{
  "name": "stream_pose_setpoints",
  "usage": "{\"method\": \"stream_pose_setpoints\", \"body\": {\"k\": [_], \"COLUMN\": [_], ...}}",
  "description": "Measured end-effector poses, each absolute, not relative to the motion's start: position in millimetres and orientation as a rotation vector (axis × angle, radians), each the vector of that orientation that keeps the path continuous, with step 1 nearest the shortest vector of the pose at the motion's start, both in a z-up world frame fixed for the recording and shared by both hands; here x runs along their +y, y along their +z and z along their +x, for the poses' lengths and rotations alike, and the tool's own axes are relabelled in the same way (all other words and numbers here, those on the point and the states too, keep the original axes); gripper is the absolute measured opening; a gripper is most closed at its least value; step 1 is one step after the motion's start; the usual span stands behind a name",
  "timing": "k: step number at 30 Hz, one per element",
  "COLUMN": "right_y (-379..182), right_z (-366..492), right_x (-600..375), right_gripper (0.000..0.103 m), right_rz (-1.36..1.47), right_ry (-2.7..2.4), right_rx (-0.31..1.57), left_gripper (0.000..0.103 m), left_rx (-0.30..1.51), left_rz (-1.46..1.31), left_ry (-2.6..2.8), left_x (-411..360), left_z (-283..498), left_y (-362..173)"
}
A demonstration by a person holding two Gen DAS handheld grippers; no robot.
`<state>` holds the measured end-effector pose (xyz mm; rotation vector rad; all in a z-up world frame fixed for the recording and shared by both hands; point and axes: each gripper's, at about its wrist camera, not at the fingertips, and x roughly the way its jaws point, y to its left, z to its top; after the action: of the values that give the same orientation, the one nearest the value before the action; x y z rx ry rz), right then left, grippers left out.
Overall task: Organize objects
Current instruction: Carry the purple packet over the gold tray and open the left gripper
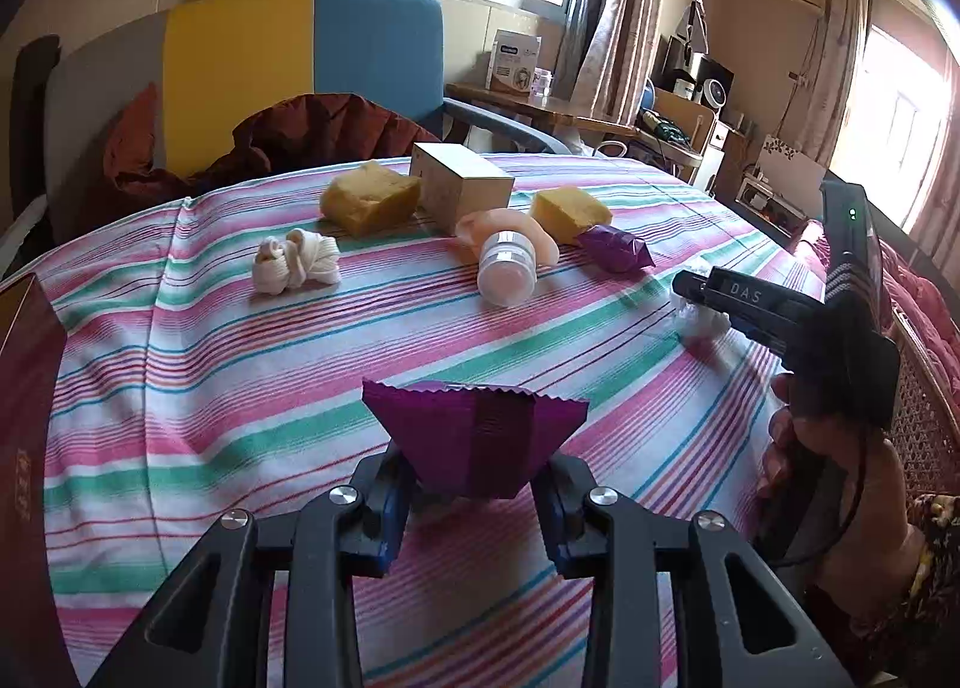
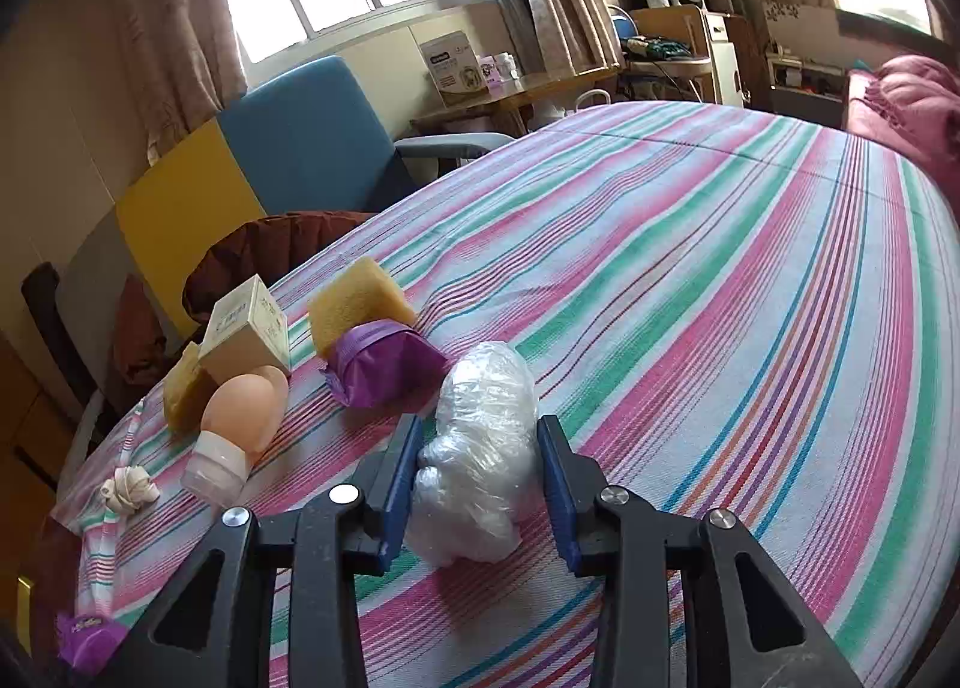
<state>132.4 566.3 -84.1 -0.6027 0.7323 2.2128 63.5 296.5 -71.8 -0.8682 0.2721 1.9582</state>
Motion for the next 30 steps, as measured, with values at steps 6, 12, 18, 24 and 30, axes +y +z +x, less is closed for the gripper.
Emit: {"method": "stream_pose_setpoints", "body": {"k": [6, 12, 18, 24, 30], "right_y": [-62.3, -61.8, -62.5, -57.0, -57.6], "right_z": [110.0, 95.1, 98.6, 89.6, 80.9], "right_x": [526.2, 508.6, 508.3, 488.0, 469.1], "right_gripper": [0.038, 0.038, 0.038, 0.038, 0.038], "right_rz": [-0.618, -0.693, -0.694, -0.708, -0.748], "right_ry": [2.379, 2.48, 2.474, 2.506, 2.543], "right_rx": [0.433, 0.316, 0.315, 0.181, 0.052], "left_gripper": [0.035, 0.036, 0.036, 0.036, 0.036], "left_rx": [0.2, 0.116, 0.039, -0.093, -0.217], "left_rz": [-0.862, -0.84, -0.816, -0.842, -0.894], "left_ry": [1.982, 2.017, 2.096, 2.192, 2.294], "left_x": [268.4, 241.7, 207.0, 162.9, 115.9], "left_z": [63.0, 57.2, 48.9, 28.4, 0.7], "left_y": [-63.9, -46.1, -29.4, -20.1, -20.2]}}
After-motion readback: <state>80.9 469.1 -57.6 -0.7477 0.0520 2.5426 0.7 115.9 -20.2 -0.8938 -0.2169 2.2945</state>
